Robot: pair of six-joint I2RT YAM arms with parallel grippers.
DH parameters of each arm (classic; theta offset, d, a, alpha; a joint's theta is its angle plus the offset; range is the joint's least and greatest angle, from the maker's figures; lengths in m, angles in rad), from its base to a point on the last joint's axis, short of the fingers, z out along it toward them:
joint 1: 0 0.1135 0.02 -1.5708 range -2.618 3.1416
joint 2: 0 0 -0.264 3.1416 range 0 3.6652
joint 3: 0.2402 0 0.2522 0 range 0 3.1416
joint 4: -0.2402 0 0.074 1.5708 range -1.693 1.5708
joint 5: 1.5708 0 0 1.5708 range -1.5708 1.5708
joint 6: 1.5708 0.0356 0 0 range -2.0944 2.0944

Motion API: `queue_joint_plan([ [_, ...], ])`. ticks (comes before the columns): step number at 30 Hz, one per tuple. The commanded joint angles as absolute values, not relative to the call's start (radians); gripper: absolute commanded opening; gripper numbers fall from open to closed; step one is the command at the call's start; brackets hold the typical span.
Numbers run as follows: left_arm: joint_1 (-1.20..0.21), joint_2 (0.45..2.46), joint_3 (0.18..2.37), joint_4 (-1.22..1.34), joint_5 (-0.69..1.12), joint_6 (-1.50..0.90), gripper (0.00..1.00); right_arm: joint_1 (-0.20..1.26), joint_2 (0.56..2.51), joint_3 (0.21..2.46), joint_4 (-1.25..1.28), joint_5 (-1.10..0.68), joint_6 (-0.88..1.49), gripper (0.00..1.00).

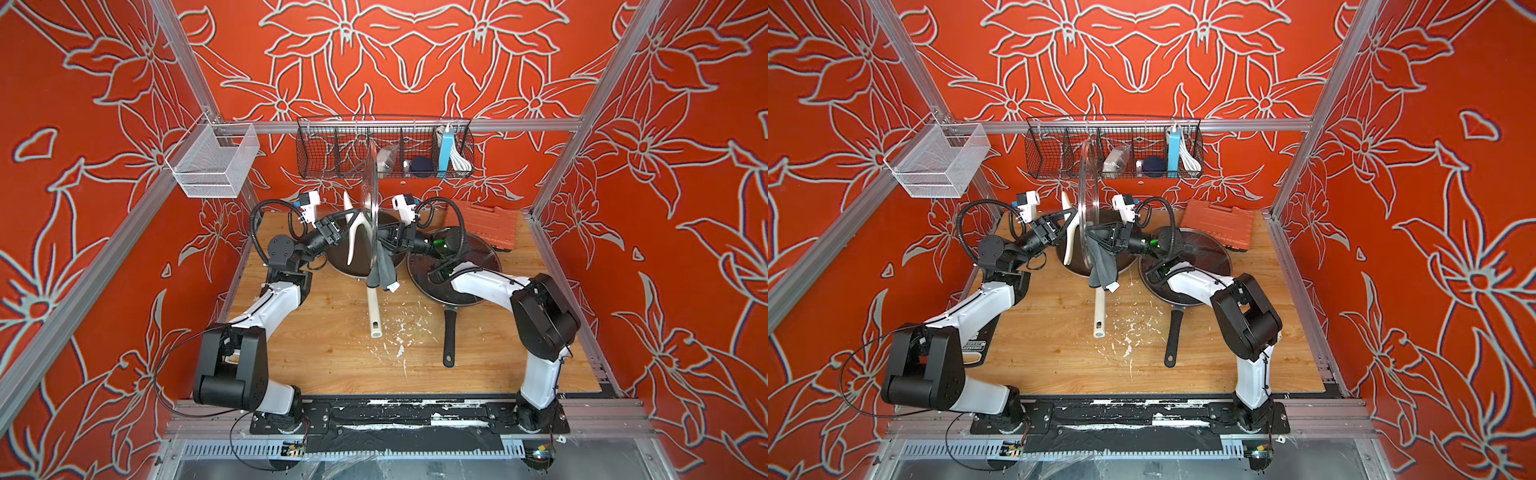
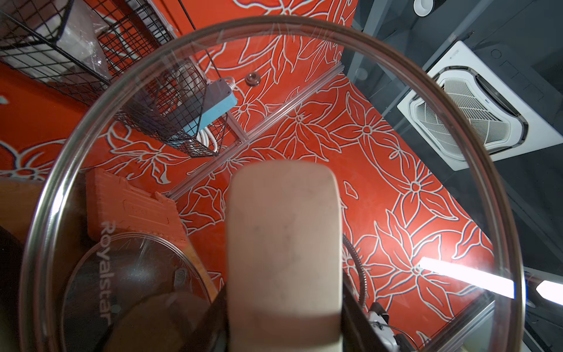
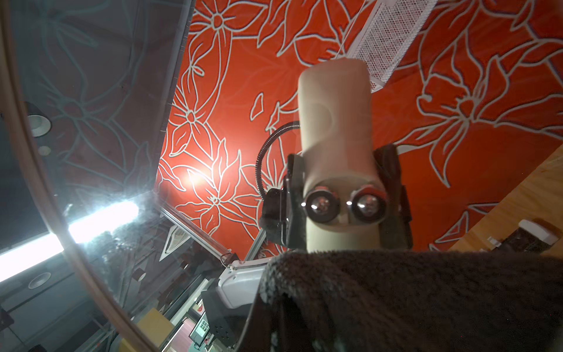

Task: Wipe the pot lid with a cloth
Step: Wipe the pot lid.

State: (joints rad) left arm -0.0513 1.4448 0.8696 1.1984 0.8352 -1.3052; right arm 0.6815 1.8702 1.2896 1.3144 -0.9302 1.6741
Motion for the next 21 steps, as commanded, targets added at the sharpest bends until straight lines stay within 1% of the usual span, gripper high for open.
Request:
queue_joint_plan([
  [1,-0.062,1.435,0.918,1.390,0.795,-1.283,0.00,0.744,1.805,1.353,1.410,-1.002,1.755,0.00],
  [10,-0.063,1.421,0.890,1.389,0.807,-1.273,0.00,0.745,1.808,1.458,1.409,-0.955,1.812,0.00],
  [17,-0.063,1.406,0.869,1.389,0.830,-1.273,0.00,0.738,1.885,1.641,1.405,-0.913,1.870,0.00],
  [21,-0.062,1.395,0.861,1.389,0.852,-1.279,0.00,0.723,1.932,1.751,1.357,-0.907,1.863,0.00],
])
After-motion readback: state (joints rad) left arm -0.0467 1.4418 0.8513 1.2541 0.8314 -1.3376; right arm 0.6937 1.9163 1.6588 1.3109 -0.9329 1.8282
